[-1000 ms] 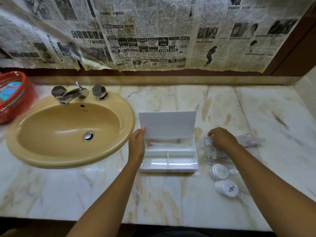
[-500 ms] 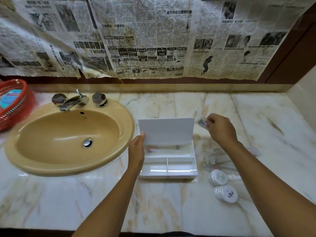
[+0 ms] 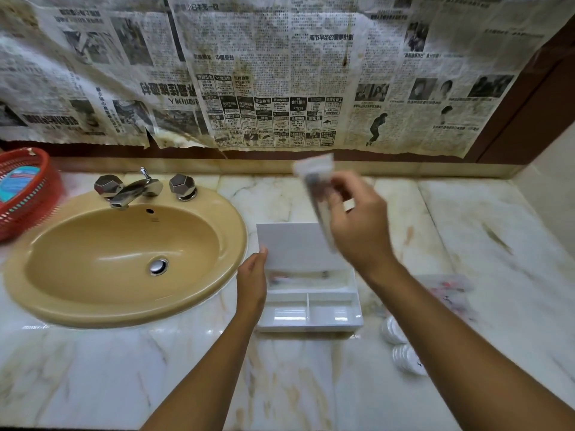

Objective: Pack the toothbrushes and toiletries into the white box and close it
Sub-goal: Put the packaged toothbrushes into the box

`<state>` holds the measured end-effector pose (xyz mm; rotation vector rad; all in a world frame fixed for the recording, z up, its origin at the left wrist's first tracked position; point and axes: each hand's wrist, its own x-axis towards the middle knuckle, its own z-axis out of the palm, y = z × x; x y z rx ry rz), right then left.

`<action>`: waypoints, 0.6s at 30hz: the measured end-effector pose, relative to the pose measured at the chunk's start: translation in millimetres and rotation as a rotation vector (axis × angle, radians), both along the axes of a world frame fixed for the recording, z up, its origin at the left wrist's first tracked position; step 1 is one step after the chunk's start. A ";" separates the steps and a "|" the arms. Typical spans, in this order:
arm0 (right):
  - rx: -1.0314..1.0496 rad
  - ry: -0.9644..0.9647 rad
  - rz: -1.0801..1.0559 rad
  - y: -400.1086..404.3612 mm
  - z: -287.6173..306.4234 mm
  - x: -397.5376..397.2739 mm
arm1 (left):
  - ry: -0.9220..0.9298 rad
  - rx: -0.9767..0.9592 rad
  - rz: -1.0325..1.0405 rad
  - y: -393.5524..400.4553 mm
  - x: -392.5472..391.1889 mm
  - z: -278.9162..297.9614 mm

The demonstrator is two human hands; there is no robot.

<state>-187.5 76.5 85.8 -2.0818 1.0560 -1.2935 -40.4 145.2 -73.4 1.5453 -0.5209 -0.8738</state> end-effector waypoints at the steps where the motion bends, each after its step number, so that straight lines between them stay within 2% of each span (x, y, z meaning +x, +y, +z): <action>1: 0.014 0.087 0.046 5.8 -12.4 5.3 | -0.009 0.001 -0.006 0.4 -0.4 1.2; 4: 0.145 0.367 0.113 16.2 -50.2 15.5 | -0.036 -0.007 -0.003 1.3 -3.7 5.4; 7: 0.224 0.567 0.150 22.5 -76.7 19.8 | -0.023 -0.012 -0.009 0.0 -1.3 5.1; 18: 0.347 0.917 0.171 32.2 -130.6 36.0 | 0.004 0.021 -0.005 -1.2 -0.3 -0.8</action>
